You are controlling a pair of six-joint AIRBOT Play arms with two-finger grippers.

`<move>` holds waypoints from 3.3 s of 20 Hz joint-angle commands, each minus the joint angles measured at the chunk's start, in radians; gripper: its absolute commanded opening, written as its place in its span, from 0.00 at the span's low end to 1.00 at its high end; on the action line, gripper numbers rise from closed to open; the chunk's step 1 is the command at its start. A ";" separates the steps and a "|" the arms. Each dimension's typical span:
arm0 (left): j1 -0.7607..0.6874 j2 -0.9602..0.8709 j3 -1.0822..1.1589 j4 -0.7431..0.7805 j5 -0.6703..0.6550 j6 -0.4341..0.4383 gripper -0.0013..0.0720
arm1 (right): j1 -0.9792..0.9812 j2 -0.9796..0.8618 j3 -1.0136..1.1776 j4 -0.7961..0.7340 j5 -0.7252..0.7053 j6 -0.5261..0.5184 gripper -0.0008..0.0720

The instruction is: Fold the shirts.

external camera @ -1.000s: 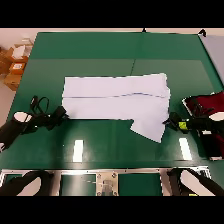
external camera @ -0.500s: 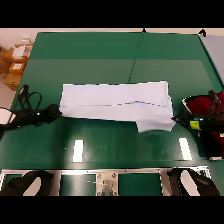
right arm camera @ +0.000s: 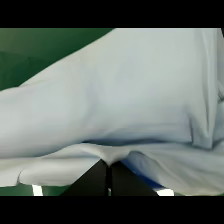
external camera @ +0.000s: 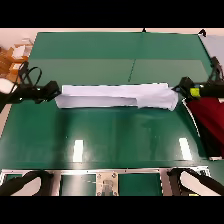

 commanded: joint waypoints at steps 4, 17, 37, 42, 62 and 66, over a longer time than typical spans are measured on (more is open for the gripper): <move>-0.003 -0.388 0.224 -0.152 0.102 0.124 0.06 | 0.056 -0.390 0.234 0.016 -0.142 -0.004 0.04; 0.154 -0.504 0.534 -0.252 -0.330 0.206 0.67 | -0.147 -0.574 0.469 0.045 0.157 -0.144 0.90; -0.037 -0.503 0.556 -0.363 -0.335 0.345 0.30 | -0.095 -0.856 0.586 0.225 0.351 -0.341 0.04; -0.305 -0.523 0.550 -0.322 -0.059 0.382 0.06 | -0.081 -0.770 0.756 0.226 0.533 -0.256 0.04; -0.552 -0.867 0.881 -0.164 -0.248 0.267 0.06 | 0.161 -0.501 0.883 0.277 0.641 -0.022 0.04; -0.373 -0.801 1.080 0.295 -0.629 0.119 0.06 | 0.280 -0.502 0.882 0.277 0.554 0.004 0.04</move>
